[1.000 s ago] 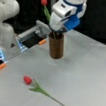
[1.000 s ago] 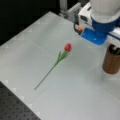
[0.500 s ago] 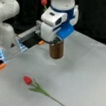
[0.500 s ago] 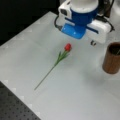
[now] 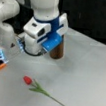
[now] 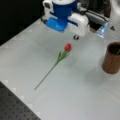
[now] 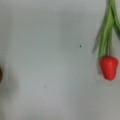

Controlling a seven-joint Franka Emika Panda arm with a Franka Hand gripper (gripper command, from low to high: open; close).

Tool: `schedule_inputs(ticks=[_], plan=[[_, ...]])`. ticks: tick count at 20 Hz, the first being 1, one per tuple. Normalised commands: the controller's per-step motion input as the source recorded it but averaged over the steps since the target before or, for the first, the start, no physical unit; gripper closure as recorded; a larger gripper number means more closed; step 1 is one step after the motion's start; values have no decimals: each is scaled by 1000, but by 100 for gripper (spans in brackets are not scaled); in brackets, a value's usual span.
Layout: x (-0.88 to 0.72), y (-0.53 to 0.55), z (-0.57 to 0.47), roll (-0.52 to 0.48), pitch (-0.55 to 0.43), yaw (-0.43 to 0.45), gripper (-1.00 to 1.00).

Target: Flower insertion into a vase

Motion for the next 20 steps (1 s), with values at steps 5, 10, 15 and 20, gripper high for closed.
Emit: schedule_inputs(ticks=[5, 10, 15, 20], plan=[[234, -257, -501, -178, -145, 108, -100], [136, -232, -320, -201, 5, 201, -100], [152, -236, -274, -153, 61, 298, -100], [176, -164, -172, -62, 80, 250, -100]])
